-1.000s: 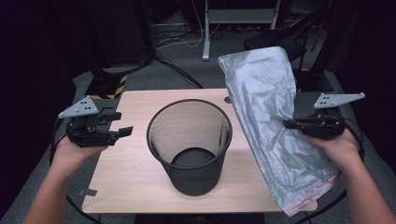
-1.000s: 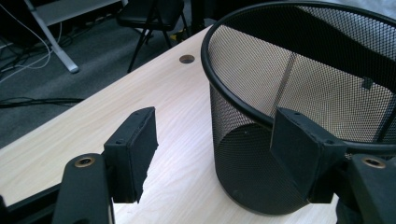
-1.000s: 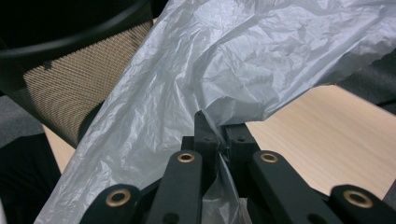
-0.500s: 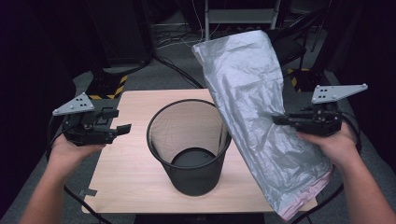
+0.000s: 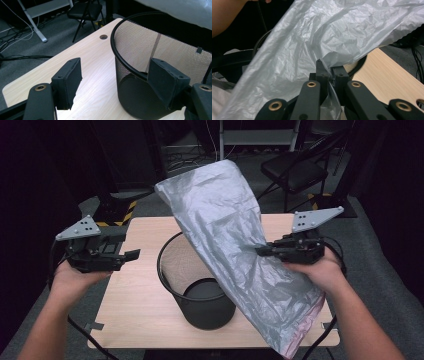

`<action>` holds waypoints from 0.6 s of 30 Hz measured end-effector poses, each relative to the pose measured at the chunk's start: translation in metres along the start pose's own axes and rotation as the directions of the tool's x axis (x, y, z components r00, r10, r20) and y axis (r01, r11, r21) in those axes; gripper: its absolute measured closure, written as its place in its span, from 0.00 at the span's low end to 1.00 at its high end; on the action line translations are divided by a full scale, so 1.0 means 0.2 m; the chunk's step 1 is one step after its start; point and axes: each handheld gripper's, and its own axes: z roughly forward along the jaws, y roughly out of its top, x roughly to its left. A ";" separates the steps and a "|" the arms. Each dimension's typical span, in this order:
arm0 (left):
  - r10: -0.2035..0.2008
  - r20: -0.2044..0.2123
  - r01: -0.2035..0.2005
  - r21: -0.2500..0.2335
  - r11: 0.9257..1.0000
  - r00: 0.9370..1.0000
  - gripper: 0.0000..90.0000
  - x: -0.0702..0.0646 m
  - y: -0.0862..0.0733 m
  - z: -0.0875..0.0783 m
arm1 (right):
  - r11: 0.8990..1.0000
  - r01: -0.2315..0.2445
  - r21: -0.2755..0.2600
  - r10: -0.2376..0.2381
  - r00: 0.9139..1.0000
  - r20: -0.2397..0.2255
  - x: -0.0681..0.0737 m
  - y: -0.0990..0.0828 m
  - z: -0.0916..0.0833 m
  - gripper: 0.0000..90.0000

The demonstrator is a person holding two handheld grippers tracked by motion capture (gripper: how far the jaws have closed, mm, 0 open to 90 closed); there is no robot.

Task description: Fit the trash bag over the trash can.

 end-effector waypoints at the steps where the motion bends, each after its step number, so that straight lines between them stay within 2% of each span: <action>1: 0.003 -0.003 -0.003 0.003 1.000 1.000 0.30 0.00 0.00 0.00 | 1.000 -0.001 0.003 0.001 1.000 -0.002 0.00 0.01 0.02 0.94; 10: 0.012 -0.018 -0.012 -0.002 1.000 1.000 0.30 0.00 0.02 -0.03 | 0.999 0.037 0.014 -0.037 0.998 -0.046 0.02 0.03 0.22 0.94; 14: 0.015 -0.027 -0.016 -0.016 1.000 1.000 0.30 0.00 0.05 -0.06 | 0.998 0.063 0.001 -0.062 0.996 -0.068 0.03 0.01 0.28 0.94; 18: 0.012 -0.021 -0.012 -0.024 1.000 1.000 0.29 0.00 0.09 -0.05 | 0.998 0.062 0.002 -0.062 0.995 -0.080 0.03 -0.01 0.32 0.94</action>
